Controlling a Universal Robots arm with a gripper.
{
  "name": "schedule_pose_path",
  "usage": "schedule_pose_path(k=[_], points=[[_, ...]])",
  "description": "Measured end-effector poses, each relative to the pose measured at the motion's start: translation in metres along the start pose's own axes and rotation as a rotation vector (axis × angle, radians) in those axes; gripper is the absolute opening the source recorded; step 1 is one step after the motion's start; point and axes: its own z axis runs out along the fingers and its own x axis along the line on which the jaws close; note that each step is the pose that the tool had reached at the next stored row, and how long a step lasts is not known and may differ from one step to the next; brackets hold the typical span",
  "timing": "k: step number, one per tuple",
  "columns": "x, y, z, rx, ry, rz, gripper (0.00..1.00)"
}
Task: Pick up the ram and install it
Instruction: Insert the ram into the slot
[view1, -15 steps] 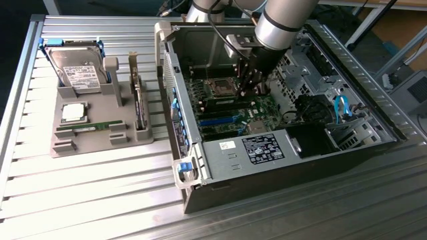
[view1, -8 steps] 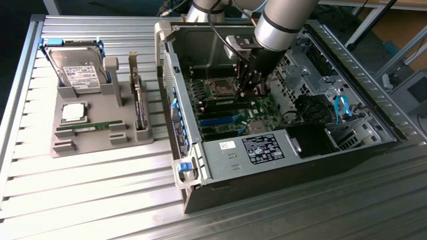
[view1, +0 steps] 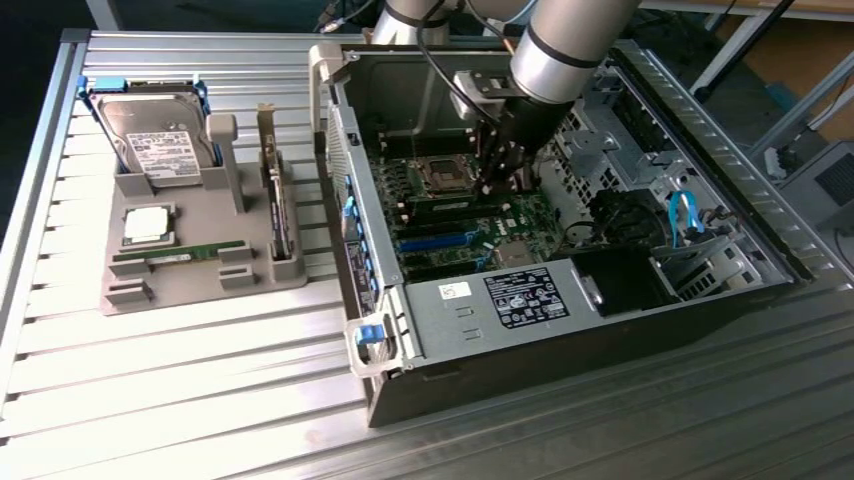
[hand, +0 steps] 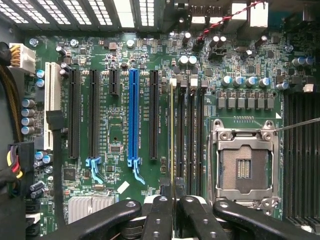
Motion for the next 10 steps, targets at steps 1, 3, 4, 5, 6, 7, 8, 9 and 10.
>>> schedule_pose_path(k=[1, 3, 4, 5, 6, 7, 8, 9, 10], points=[[0.0000, -0.0002, 0.0000, 0.0000, 0.0001, 0.000, 0.12], [0.0000, -0.0002, 0.0000, 0.0000, 0.0000, 0.000, 0.12], [0.0000, -0.0002, 0.0001, 0.0000, -0.0001, 0.001, 0.12], [0.0000, -0.0002, 0.0002, 0.0001, -0.0002, 0.003, 0.12], [0.0000, -0.0002, 0.0002, 0.0001, -0.0003, 0.004, 0.12], [0.0000, -0.0002, 0.0004, 0.0002, -0.0006, 0.009, 0.12], [0.0000, -0.0002, 0.0005, 0.0004, -0.0009, 0.014, 0.12], [0.0000, -0.0003, 0.0005, 0.0005, -0.0012, 0.018, 0.12], [0.0000, -0.0003, 0.0005, 0.0005, -0.0012, 0.018, 0.12]])
